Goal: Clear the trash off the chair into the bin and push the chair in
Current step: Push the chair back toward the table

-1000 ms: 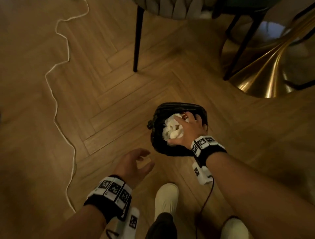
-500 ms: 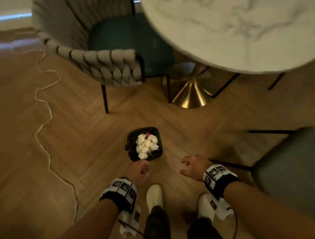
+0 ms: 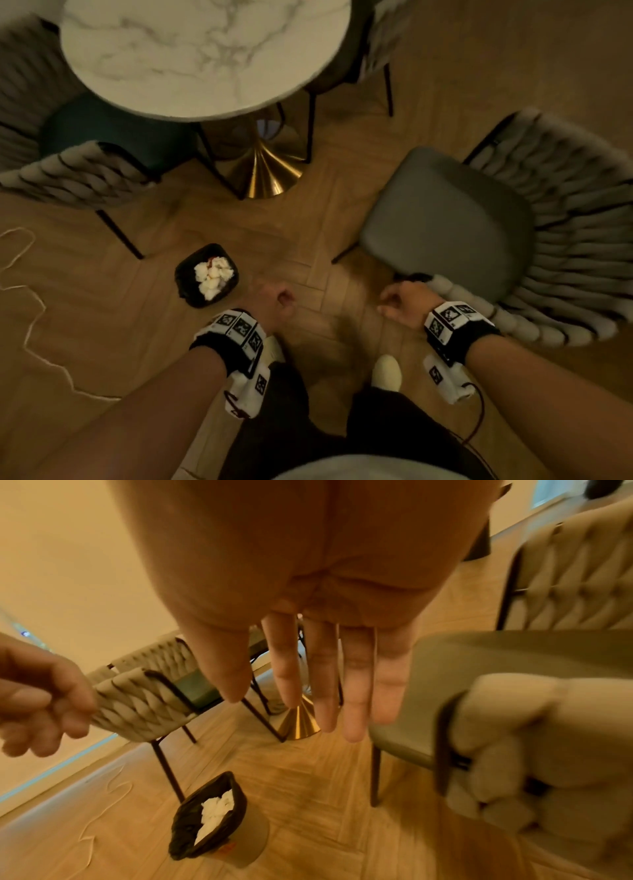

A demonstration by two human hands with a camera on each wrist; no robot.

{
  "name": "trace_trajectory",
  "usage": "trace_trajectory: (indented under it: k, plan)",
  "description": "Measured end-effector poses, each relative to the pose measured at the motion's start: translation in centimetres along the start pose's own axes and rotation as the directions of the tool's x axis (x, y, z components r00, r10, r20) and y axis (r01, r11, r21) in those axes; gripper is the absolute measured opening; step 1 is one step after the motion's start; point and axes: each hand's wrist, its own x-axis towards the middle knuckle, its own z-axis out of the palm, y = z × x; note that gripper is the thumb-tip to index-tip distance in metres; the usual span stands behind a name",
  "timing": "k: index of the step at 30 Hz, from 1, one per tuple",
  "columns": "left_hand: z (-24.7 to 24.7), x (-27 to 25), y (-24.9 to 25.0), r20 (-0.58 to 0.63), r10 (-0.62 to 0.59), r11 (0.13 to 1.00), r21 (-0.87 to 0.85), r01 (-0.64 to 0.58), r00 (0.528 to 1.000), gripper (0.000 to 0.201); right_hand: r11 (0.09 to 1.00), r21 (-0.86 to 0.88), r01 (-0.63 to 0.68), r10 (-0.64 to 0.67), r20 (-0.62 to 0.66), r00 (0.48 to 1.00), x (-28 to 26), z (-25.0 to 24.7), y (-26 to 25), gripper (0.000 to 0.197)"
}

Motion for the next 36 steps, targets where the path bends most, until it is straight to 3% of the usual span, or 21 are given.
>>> trace_trajectory:
  k: [7, 16, 21, 27, 31, 33, 36]
  plan:
    - [8.2, -1.0, 10.7, 0.044, 0.048, 0.999, -0.001, -0.048, 0.998, 0.01, 0.998, 0.037, -0.045, 0.048, -0.075, 0.996, -7.5, -2.2, 12.2, 0.034]
    - [16.5, 1.0, 18.7, 0.133, 0.198, 0.98, -0.026, -0.196, 0.971, 0.009, 0.979, 0.072, -0.192, 0.202, -0.168, 0.965, -11.9, -2.2, 20.4, 0.037]
    - [20.2, 1.3, 22.6, 0.134, 0.223, 0.972, -0.102, -0.21, 0.966, 0.007, 0.976, 0.049, -0.211, 0.216, -0.14, 0.966, -13.7, -3.3, 24.7, 0.034]
    - [25.9, 4.0, 29.4, 0.026, 0.207, 0.975, -0.094, -0.204, 0.978, 0.002, 0.988, -0.049, -0.144, 0.138, -0.12, 0.983, -12.5, -7.3, 33.8, 0.038]
    - [32.4, 6.2, 35.9, -0.042, 0.105, 0.989, -0.101, -0.109, 0.994, 0.008, 0.978, -0.205, -0.029, 0.016, -0.065, 0.998, -10.6, -12.2, 41.6, 0.044]
    - [36.1, 6.8, 39.5, -0.041, 0.037, 0.991, -0.13, -0.042, 0.998, 0.006, 0.94, -0.336, 0.059, -0.072, -0.027, 0.997, -10.0, -14.7, 45.3, 0.049]
    - [40.9, 7.7, 44.4, -0.027, -0.041, 0.993, -0.113, 0.038, 0.999, 0.027, 0.82, -0.547, 0.17, -0.168, 0.055, 0.984, -8.5, -17.9, 50.1, 0.059]
